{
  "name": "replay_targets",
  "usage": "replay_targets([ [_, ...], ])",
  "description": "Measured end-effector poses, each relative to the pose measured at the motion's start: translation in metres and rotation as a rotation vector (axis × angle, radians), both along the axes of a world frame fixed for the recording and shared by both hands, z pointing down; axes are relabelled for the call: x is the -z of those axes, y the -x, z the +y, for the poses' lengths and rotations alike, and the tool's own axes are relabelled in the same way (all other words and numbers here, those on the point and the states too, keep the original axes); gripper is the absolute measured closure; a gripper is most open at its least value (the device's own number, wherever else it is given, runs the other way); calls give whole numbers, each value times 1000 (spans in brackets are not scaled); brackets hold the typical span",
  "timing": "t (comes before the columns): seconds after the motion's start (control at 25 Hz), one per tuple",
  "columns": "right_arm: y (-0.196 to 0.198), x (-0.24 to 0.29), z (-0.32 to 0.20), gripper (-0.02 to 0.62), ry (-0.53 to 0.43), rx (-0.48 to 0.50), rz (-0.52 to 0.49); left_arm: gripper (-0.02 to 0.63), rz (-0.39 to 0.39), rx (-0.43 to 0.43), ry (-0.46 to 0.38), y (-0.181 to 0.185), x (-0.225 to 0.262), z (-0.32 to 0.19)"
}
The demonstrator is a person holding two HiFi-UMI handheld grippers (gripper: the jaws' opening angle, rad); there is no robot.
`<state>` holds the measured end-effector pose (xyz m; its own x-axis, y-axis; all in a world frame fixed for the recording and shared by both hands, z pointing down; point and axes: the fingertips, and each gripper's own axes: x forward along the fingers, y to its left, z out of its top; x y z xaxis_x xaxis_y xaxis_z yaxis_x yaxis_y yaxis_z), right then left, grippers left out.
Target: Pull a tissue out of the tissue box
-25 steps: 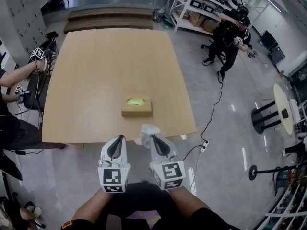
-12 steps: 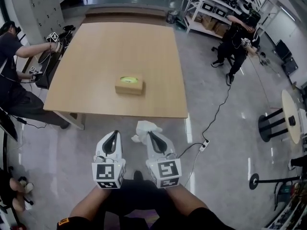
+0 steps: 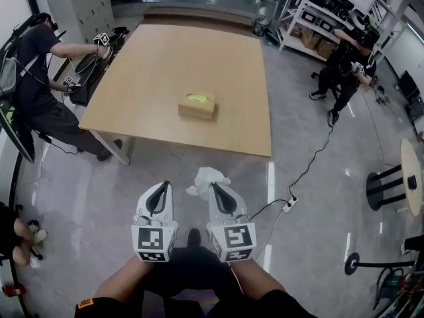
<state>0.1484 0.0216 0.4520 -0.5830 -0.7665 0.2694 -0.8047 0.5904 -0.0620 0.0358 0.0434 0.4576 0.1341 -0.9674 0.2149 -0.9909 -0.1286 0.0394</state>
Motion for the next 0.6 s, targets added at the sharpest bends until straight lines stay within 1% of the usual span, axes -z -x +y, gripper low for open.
replay_targets([
  [0.16,6,-6,15,598,5,4,6,588,-4,15,-19,9,-3,21],
  [0.32,18,-9,33,598,10,3,37,588,9,29,-22,27,-5,39],
  [0.6,51,-17,67,598,23,-22,63,588,49,10,-18,62,-13,71],
])
